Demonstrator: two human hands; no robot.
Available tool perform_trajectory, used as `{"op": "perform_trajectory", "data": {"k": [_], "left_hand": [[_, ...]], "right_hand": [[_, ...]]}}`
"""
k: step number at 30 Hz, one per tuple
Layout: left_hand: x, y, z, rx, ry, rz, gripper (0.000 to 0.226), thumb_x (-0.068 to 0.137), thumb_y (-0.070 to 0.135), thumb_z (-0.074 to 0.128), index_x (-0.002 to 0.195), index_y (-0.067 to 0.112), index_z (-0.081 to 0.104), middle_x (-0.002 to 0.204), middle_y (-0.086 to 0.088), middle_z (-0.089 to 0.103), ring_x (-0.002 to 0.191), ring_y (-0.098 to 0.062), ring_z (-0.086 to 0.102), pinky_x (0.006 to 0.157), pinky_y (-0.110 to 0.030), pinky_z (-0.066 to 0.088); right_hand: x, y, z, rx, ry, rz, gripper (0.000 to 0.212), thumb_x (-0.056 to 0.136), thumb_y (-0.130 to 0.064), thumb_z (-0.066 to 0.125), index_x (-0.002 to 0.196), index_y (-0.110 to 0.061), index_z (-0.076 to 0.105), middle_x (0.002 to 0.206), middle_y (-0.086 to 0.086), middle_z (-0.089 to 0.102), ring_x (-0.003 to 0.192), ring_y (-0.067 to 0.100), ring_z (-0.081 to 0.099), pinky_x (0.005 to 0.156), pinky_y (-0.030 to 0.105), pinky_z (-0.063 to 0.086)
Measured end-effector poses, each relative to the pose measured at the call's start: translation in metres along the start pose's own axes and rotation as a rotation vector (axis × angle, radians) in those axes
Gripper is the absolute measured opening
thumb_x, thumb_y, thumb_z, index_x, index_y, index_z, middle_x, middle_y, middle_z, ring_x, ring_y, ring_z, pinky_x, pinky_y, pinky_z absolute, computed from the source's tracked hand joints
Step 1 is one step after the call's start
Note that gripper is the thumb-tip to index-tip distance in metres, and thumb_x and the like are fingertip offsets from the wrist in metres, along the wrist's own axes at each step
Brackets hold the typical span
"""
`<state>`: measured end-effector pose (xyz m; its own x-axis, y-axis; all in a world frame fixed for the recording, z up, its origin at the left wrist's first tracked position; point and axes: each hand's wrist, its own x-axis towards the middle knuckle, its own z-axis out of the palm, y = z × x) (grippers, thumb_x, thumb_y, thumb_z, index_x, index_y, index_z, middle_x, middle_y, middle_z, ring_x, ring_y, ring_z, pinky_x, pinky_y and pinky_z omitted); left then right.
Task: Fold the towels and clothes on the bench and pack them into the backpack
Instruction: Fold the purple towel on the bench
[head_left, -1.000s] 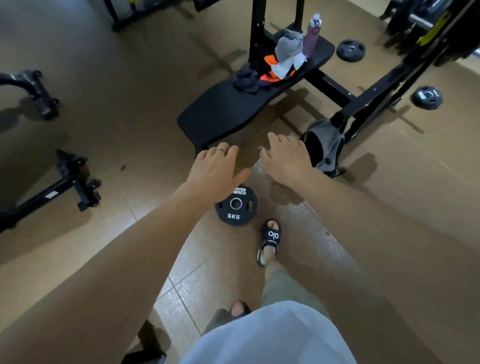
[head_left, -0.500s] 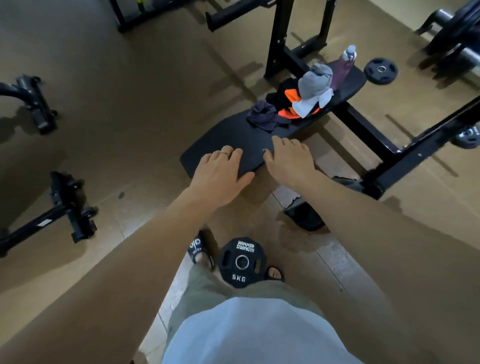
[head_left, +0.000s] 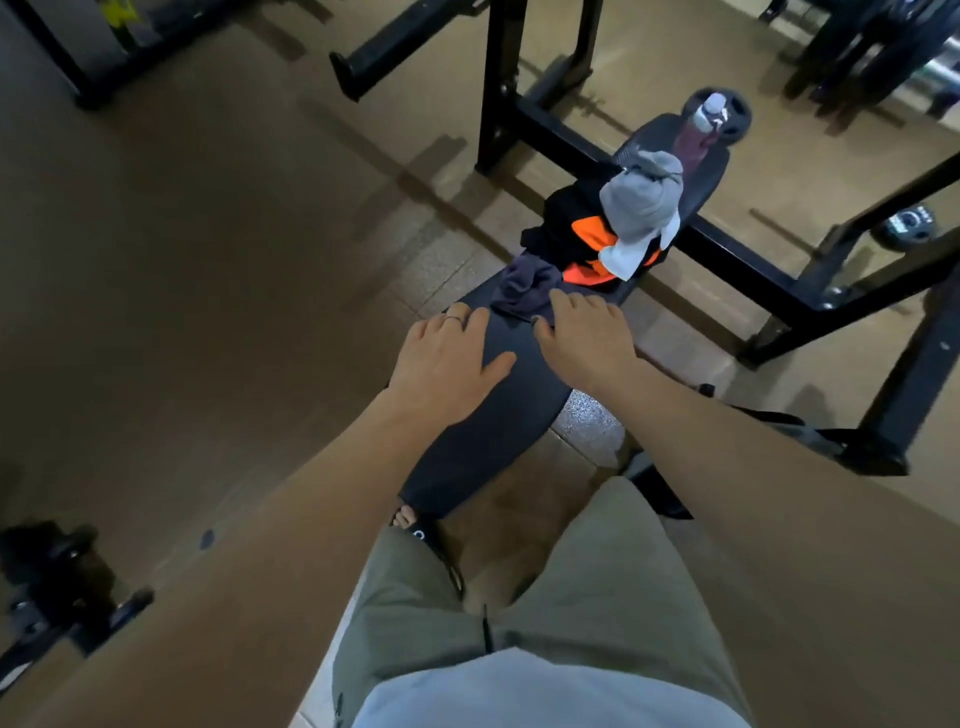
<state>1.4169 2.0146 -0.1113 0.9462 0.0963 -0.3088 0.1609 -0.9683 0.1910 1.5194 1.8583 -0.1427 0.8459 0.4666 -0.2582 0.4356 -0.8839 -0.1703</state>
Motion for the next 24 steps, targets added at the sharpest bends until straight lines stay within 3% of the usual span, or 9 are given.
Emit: {"op": "perform_trajectory", "data": {"k": [6,10,13,15,18,22,24], "left_hand": [[0.123,-0.039,0.087,-0.043,-0.004,0.007,0.069,0.103,0.055,0.039,0.154,0.01,0.031,0.149,-0.012,0.043,0.132,-0.031,0.048,0.109,-0.04,0.036],[0.209,-0.058,0.176,-0.101,0.012,-0.043,0.07,0.102,0.054,0.044,0.155,0.01,0.029,0.15,-0.013,0.043,0.134,-0.031,0.048,0.109,-0.041,0.037],[0.26,-0.068,0.231,-0.165,0.042,-0.074,0.079,0.099,0.053,0.051,0.159,0.011,0.021,0.154,-0.014,0.038,0.137,-0.032,0.045,0.11,-0.043,0.038],[0.283,-0.071,0.26,-0.226,0.079,-0.082,0.085,0.097,0.05,0.057,0.161,0.013,0.014,0.155,-0.014,0.036,0.134,-0.034,0.047,0.108,-0.045,0.042],[0.305,-0.072,0.291,-0.282,0.158,-0.049,0.088,0.095,0.043,0.063,0.162,0.021,0.009,0.156,-0.012,0.034,0.131,-0.035,0.05,0.105,-0.049,0.045],[0.311,-0.064,0.308,-0.316,0.234,-0.017,0.084,0.095,0.036,0.064,0.16,0.032,0.012,0.154,-0.008,0.035,0.129,-0.032,0.051,0.102,-0.051,0.047],[0.3,-0.055,0.31,-0.309,0.264,-0.025,0.069,0.095,0.032,0.064,0.154,0.028,0.029,0.147,-0.008,0.043,0.126,-0.03,0.053,0.101,-0.05,0.048]], "right_hand": [[0.124,0.031,0.089,0.027,0.015,0.031,0.047,0.1,-0.037,0.045,0.137,-0.008,0.046,0.133,0.017,0.057,0.122,0.036,0.051,0.101,0.046,0.037],[0.212,0.069,0.173,0.05,0.04,0.012,0.069,0.093,-0.028,0.054,0.154,-0.011,0.027,0.142,0.017,0.047,0.124,0.038,0.047,0.101,0.044,0.038],[0.262,0.095,0.227,0.065,0.056,-0.015,0.078,0.084,-0.028,0.057,0.155,-0.016,0.027,0.144,0.016,0.043,0.125,0.039,0.045,0.102,0.046,0.038],[0.283,0.11,0.258,0.027,0.068,-0.048,0.072,0.081,-0.033,0.058,0.148,-0.016,0.039,0.142,0.014,0.046,0.125,0.039,0.045,0.103,0.046,0.038],[0.292,0.121,0.295,0.066,0.189,-0.059,0.051,0.077,-0.038,0.058,0.122,-0.014,0.056,0.123,0.015,0.051,0.111,0.039,0.048,0.092,0.044,0.042],[0.282,0.121,0.309,0.218,0.243,-0.075,0.039,0.074,-0.04,0.064,0.103,-0.017,0.052,0.105,0.009,0.044,0.105,0.034,0.045,0.08,0.041,0.045],[0.263,0.12,0.31,0.236,0.199,-0.15,0.035,0.074,-0.041,0.065,0.099,-0.019,0.053,0.1,0.005,0.043,0.104,0.032,0.045,0.079,0.041,0.046]]}}
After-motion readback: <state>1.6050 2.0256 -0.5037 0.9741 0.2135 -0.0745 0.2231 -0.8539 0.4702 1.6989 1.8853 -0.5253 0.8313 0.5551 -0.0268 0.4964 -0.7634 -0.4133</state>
